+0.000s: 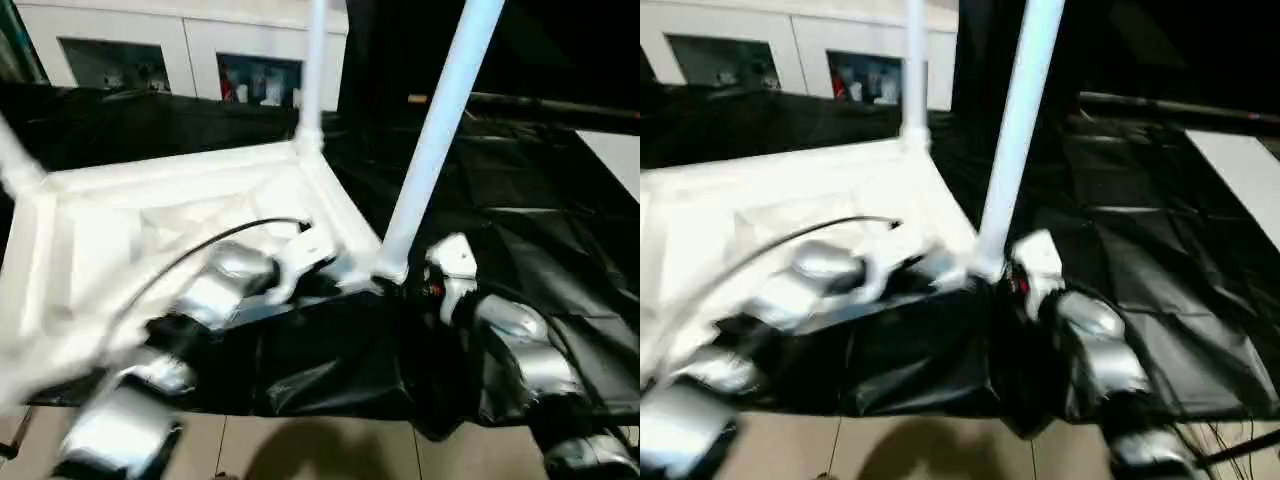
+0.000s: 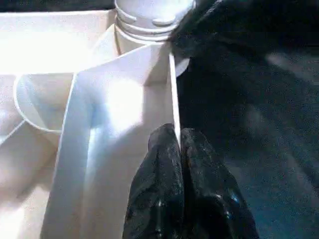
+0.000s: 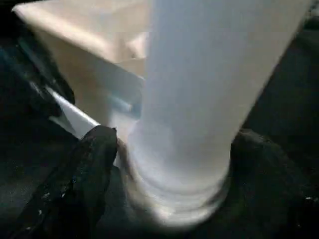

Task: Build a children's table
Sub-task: Rotate leg to tighten

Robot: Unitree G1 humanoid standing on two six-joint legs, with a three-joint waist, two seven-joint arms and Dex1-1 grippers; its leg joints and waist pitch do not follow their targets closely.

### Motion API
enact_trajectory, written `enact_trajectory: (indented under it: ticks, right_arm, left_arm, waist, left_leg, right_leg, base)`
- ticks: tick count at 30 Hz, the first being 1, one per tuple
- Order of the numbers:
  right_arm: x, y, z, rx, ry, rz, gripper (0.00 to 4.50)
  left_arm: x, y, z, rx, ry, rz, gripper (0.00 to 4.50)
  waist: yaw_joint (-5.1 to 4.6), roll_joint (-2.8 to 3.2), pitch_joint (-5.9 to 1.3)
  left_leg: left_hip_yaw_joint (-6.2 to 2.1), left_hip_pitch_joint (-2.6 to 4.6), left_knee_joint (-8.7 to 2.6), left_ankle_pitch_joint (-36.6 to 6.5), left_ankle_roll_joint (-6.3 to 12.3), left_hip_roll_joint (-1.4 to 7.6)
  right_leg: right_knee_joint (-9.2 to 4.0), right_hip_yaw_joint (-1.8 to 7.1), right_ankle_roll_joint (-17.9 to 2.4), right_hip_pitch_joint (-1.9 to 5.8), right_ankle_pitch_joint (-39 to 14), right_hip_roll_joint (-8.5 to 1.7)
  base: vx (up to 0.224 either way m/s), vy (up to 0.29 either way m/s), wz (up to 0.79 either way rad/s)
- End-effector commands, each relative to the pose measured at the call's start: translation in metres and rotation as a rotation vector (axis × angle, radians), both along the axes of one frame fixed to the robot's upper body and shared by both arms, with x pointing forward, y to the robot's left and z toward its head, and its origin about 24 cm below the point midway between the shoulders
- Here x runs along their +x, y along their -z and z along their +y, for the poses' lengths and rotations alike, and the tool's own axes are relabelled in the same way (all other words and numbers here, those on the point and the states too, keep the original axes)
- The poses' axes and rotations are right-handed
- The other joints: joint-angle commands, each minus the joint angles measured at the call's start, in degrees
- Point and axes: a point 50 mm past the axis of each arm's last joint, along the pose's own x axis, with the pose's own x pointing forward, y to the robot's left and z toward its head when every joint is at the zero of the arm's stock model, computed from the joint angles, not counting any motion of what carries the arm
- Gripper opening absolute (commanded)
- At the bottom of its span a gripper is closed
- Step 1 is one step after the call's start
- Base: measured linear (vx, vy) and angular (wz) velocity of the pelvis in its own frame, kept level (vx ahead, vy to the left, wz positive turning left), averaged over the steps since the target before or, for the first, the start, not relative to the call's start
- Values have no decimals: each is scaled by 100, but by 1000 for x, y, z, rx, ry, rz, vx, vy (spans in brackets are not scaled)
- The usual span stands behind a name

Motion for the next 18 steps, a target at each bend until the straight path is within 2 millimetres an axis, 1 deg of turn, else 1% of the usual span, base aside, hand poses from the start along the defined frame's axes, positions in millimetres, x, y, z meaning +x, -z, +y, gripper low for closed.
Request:
enact_trajectory:
  ticks: [1,2,3,5,6,9,10,11,12,14,15,16,18]
  right_arm:
    - [-2,-7,-3,-10,-44,-18,371]
    - [-3,-7,-4,-13,-58,-15,371]
    - [-5,-8,-4,-15,-76,-12,371]
    - [-11,-7,-2,-2,-132,5,371]
    - [-13,-7,-2,0,-150,15,371]
    - [-16,-5,-1,-10,-182,32,371]
    - [-18,-4,-2,-17,-201,46,354]
    - [-18,-3,-2,-17,-203,48,354]
    - [-19,-3,-2,-15,-207,53,345]
    - [-19,-3,-3,0,-203,60,327]
    - [-19,-4,-3,3,-202,60,327]
    - [-18,-4,-4,7,-200,61,318]
    - [-19,-5,-4,11,-202,62,294]
  left_arm:
    - [-19,19,-1,65,119,123,0]
    - [-20,18,2,66,124,129,0]
    - [-21,17,6,69,127,134,0]
    - [-24,13,13,69,141,144,0]
    - [-25,13,14,70,140,144,0]
    - [-25,13,17,73,133,144,0]
    - [-25,13,19,76,127,142,0]
    - [-25,13,20,75,126,143,0]
    - [-25,12,21,73,121,143,0]
    - [-25,11,21,69,113,141,0]
    - [-25,11,21,68,112,141,0]
    - [-25,11,21,67,111,141,0]
    - [-26,11,20,66,112,143,0]
  waist:
    - [-21,10,-297]
    - [-6,22,-303]
    - [-12,7,-293]
    - [-13,6,-288]
    - [-20,1,-290]
    - [-34,0,-275]
    - [-36,-13,-268]
    - [-36,-16,-267]
    - [-39,-31,-270]
    - [-41,-24,-275]
    - [-41,-24,-275]
    - [-42,-20,-286]
    - [-42,-20,-288]
  left_leg:
    - [44,23,-300,-652,573,138]
    - [40,25,-299,-620,578,140]
    - [36,2,-303,-575,588,144]
    - [39,2,-305,-630,573,136]
    - [38,0,-308,-687,572,138]
    - [41,0,-317,-820,517,129]
    - [38,0,-325,-907,449,133]
    - [33,-8,-327,-918,416,133]
    - [38,-6,-322,-914,413,130]
    - [35,-6,-316,-802,419,128]
    - [35,-6,-316,-802,419,128]
    - [37,-4,-305,-685,442,125]
    - [38,-1,-301,-657,463,125]
  right_leg:
    - [-324,261,-1472,261,-11,-266]
    - [-310,253,-1494,273,64,-263]
    - [-299,250,-1504,291,124,-270]
    - [-307,250,-1484,297,57,-280]
    - [-312,253,-1466,305,-16,-286]
    - [-344,253,-1425,294,-274,-284]
    - [-363,257,-1353,293,-514,-299]
    - [-371,260,-1303,299,-600,-305]
    - [-373,263,-1292,295,-608,-303]
    - [-353,264,-1292,295,-496,-294]
    - [-353,264,-1292,295,-496,-294]
    - [-330,260,-1332,297,-299,-287]
    - [-322,258,-1367,300,-221,-287]
  base:
    - [0,0,0]
    - [0,0,0]
    - [0,0,0]
    - [0,0,0]
    - [0,0,0]
    - [0,0,0]
    - [0,0,0]
    - [0,0,0]
    - [0,0,0]
    - [0,0,0]
    - [0,0,0]
    - [0,0,0]
    - [0,0,0]
